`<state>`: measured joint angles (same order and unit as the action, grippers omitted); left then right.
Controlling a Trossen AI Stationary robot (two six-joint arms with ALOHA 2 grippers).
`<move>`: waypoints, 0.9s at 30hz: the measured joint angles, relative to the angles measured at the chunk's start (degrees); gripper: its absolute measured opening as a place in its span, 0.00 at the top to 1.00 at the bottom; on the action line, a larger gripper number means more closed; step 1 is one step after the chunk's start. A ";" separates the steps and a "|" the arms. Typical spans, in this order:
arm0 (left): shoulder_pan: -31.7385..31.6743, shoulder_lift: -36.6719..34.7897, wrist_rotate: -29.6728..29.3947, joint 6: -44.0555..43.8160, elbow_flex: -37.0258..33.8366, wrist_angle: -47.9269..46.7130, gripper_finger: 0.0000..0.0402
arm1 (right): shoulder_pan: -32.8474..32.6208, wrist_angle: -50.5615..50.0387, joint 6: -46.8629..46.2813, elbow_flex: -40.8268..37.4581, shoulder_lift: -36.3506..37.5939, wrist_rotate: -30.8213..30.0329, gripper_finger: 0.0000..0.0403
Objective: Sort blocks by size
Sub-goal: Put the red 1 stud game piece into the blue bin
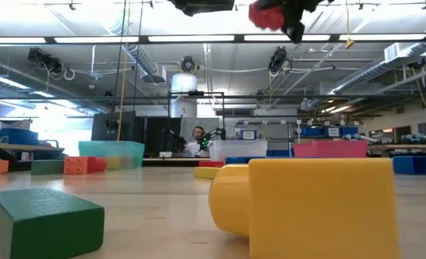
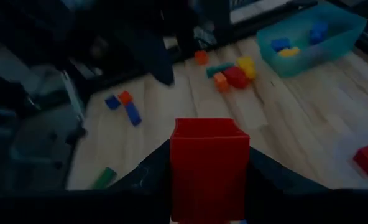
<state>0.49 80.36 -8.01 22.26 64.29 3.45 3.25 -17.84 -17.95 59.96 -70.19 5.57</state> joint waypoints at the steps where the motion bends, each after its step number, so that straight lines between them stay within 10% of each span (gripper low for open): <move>1: 0.00 0.00 0.00 0.00 0.00 0.00 0.49 | 0.09 -0.16 1.23 0.00 -0.66 -0.81 0.64; 15: -0.02 0.00 0.76 -0.39 0.00 -0.94 0.49 | 0.39 -26.85 24.03 22.62 -13.23 -11.99 0.64; 27: -0.13 -0.05 -0.15 -1.53 0.00 -1.90 0.49 | 0.20 -29.75 30.81 34.48 -21.25 -12.10 0.64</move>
<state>0.36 80.31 -8.16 20.73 64.29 1.55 3.45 -47.58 12.86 94.44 -91.44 -6.52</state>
